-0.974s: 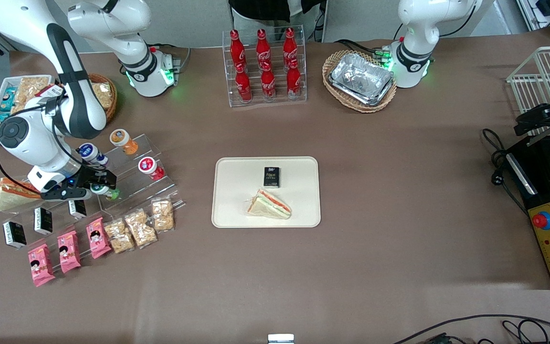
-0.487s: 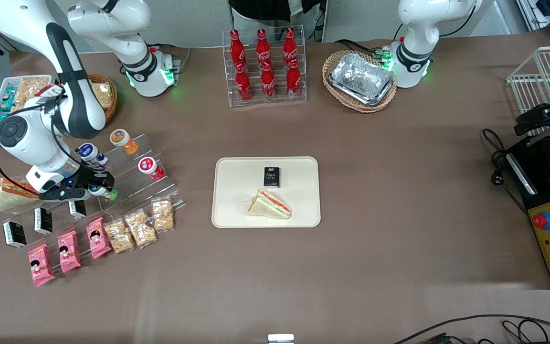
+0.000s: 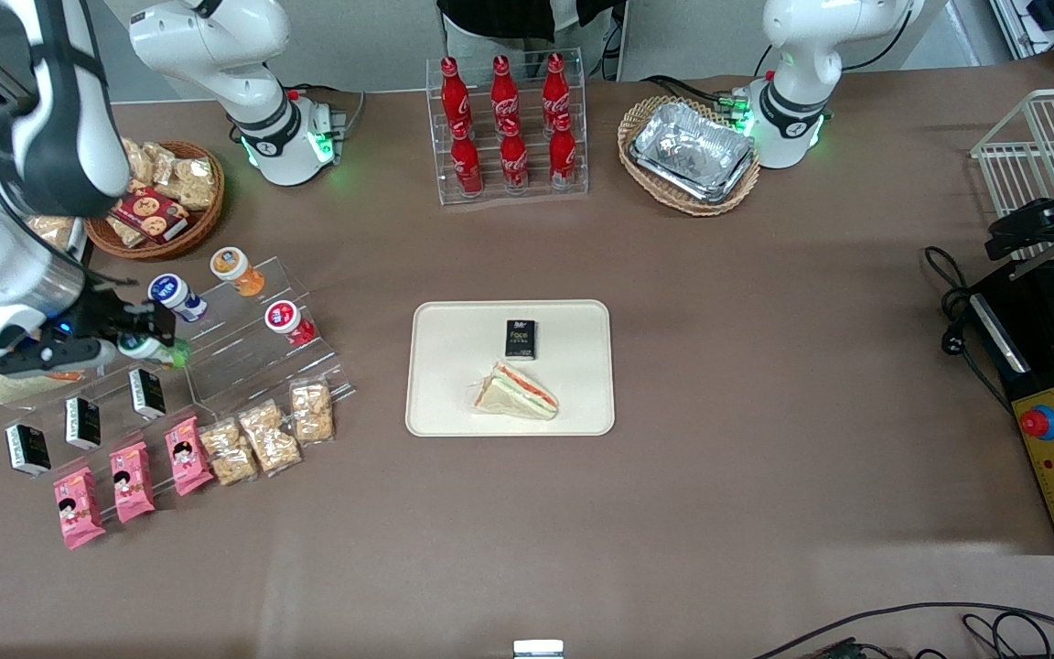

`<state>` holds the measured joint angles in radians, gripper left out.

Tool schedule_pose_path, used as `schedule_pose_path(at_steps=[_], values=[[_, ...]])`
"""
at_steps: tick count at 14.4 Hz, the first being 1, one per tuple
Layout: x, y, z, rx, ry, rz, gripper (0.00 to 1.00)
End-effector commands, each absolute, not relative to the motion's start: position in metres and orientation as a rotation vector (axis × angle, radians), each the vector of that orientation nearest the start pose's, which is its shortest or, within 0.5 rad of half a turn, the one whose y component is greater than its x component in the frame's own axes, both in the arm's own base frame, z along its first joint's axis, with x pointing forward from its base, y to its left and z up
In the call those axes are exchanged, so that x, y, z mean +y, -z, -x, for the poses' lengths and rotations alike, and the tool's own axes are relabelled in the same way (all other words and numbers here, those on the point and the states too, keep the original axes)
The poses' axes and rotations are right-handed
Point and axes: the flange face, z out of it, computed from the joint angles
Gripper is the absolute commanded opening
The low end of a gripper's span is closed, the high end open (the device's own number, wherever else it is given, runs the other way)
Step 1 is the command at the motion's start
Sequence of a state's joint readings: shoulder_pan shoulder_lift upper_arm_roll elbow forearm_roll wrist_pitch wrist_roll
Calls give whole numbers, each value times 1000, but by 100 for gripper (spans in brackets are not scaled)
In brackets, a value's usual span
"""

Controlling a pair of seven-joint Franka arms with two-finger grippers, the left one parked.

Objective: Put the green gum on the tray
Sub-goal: 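Close the right gripper on the green gum bottle and lift it out, then carry the green gum bottle with the right gripper over the cream tray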

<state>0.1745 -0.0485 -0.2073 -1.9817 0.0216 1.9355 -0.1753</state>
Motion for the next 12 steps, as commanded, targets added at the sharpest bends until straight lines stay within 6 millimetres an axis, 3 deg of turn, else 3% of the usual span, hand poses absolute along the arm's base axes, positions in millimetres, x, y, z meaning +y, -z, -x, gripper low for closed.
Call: schedule_pose_path(at_steps=[1, 3, 7, 9, 12], values=[[32, -525, -545, -135, -111, 3112, 28], [75, -530, -536, -22, -126, 3121, 28], [166, -510, -526, 158, -116, 3135, 28], [202, -488, -520, 214, -80, 3133, 28], [237, -436, -519, 269, -33, 3133, 28]])
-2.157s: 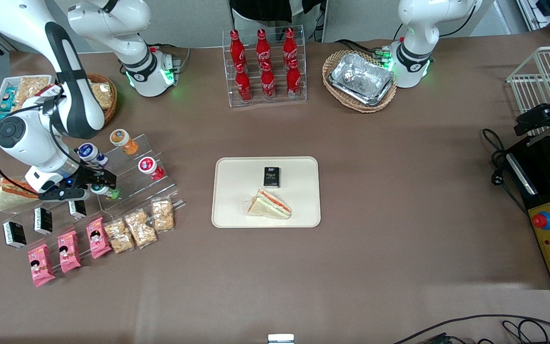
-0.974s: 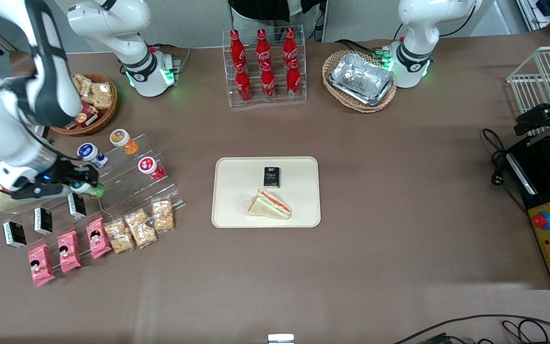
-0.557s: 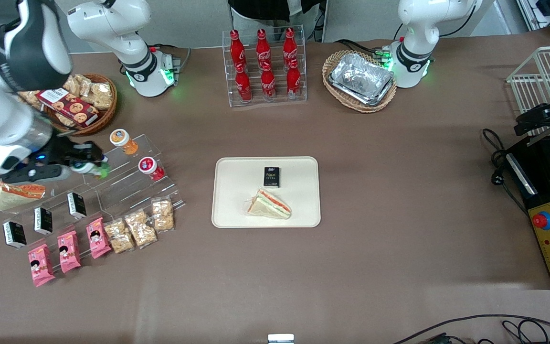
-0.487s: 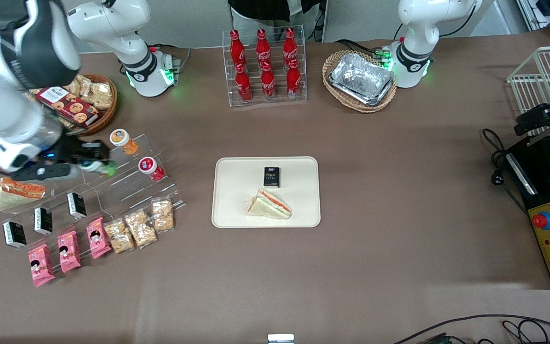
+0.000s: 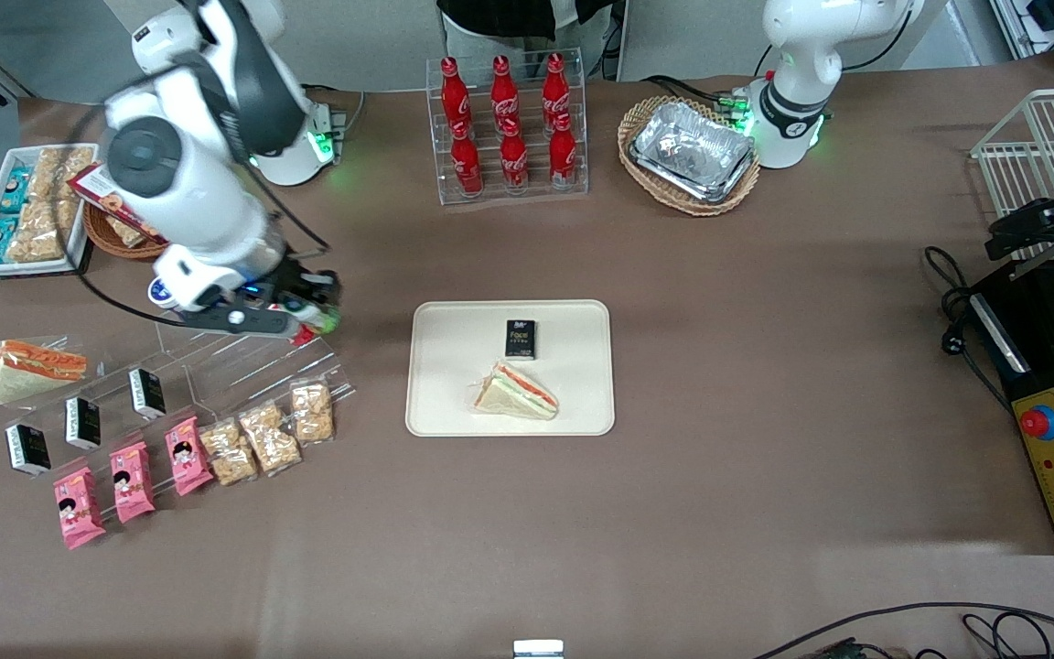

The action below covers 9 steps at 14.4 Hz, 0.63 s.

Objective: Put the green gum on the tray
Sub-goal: 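Carry the green gum bottle with the right gripper over the cream tray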

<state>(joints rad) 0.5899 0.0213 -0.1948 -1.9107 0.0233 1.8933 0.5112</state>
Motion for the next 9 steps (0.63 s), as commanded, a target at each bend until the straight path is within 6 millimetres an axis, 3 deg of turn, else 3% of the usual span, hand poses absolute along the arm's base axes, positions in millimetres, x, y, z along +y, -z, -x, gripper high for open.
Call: schedule_pose_path(at_steps=[1, 5, 9], values=[[249, -415, -517, 284, -14, 3134, 28], [291, -324, -500, 344, 73, 3123, 28], [340, -260, -479, 450, 129, 3108, 28]])
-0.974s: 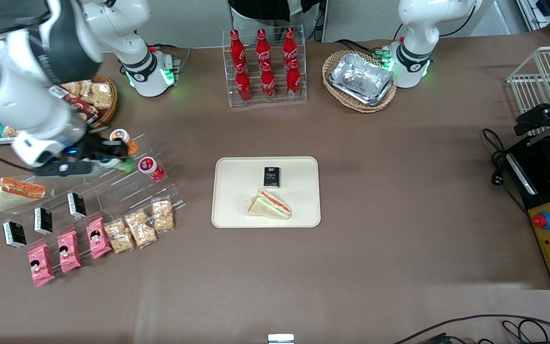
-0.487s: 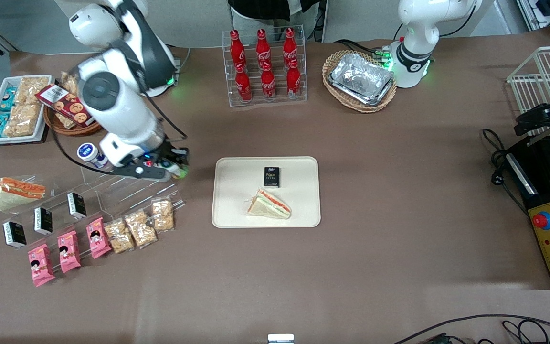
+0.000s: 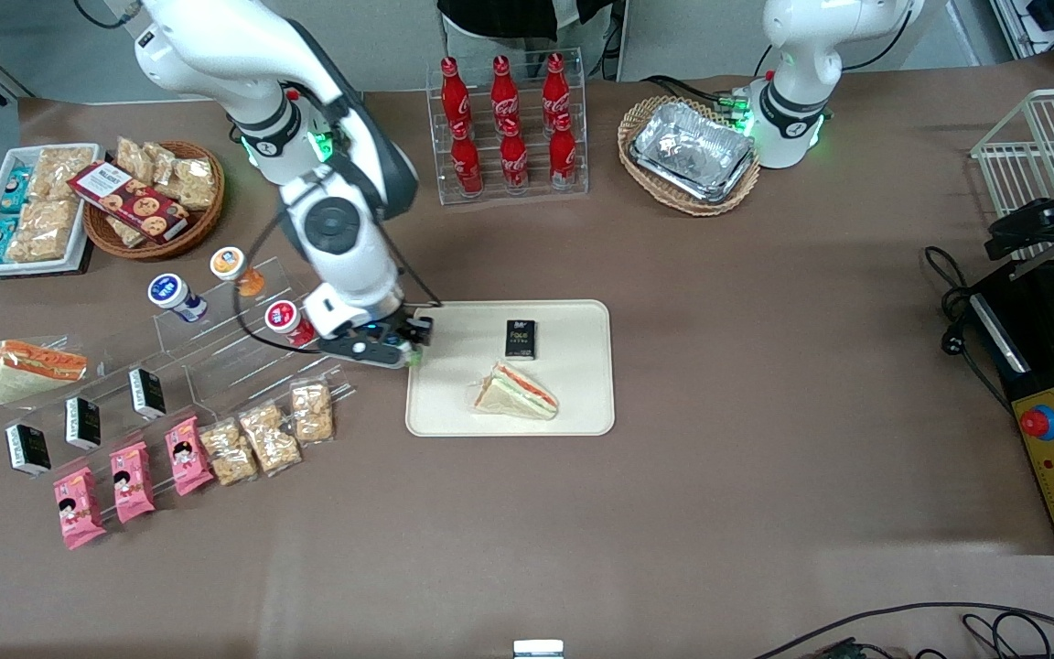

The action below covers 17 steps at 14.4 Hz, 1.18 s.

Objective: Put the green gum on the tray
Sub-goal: 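Carry the green gum bottle with the right gripper over the cream tray, then lower the bottle onto the tray beside the black packet and open the gripper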

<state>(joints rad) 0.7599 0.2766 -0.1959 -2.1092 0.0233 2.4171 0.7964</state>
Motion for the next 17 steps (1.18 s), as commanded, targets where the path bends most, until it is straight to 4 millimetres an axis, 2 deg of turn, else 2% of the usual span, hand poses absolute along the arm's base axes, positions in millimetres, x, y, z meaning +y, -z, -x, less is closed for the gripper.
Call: schedule_pose_path(at_steps=[1, 5, 7, 9, 10, 11, 12, 14, 17], values=[[344, -249, -477, 467, 138, 3105, 28], [352, -218, -470, 497, 165, 3096, 28], [356, -210, -467, 520, 172, 3090, 33], [357, -207, -466, 525, 169, 3093, 81], [356, -207, -466, 528, 169, 3093, 95], [355, -208, -467, 530, 171, 3091, 100], [356, -209, -467, 530, 171, 3091, 100], [351, -226, -473, 526, 180, 3080, 100], [329, -300, -484, 564, 141, 3076, 100]])
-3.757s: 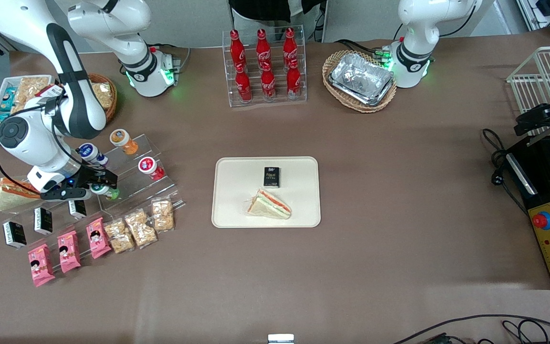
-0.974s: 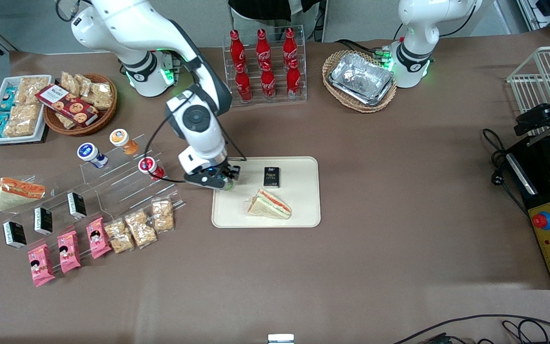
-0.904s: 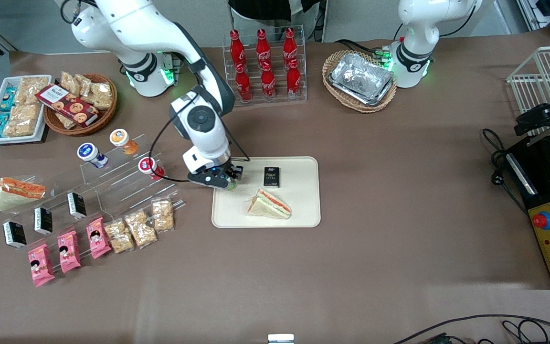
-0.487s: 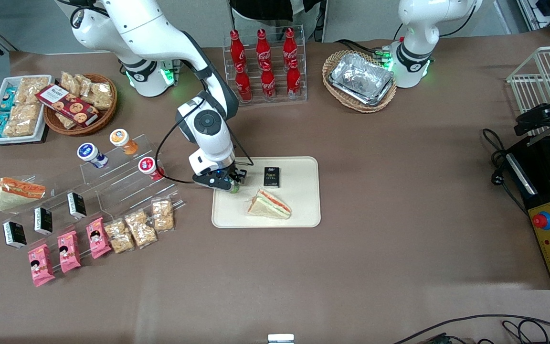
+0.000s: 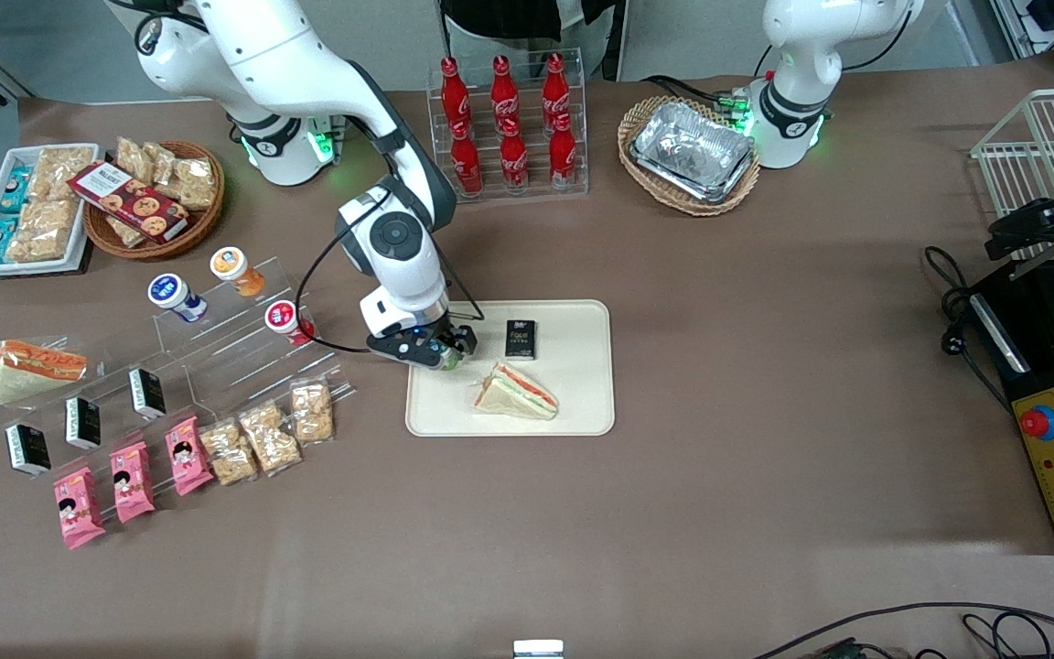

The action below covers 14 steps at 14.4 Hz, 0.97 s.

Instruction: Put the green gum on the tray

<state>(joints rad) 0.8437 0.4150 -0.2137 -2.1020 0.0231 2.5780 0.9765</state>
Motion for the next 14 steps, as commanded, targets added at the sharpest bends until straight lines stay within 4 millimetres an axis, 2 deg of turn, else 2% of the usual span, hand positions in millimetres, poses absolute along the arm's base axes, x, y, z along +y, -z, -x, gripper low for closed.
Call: schedule_pose_path(at_steps=[1, 3, 5, 7, 9, 11, 13, 14], values=[[309, -334, -497, 595, 156, 3055, 100], [271, -386, -517, 519, 139, 3079, 100], [222, -427, -538, 425, 114, 3103, 100], [157, -461, -559, 311, 86, 3128, 100], [84, -489, -576, 181, 46, 3144, 100], [20, -514, -585, 66, 46, 3150, 100], [-30, -533, -589, 23, 85, 3155, 100], [-49, -542, -592, 23, 114, 3159, 100]])
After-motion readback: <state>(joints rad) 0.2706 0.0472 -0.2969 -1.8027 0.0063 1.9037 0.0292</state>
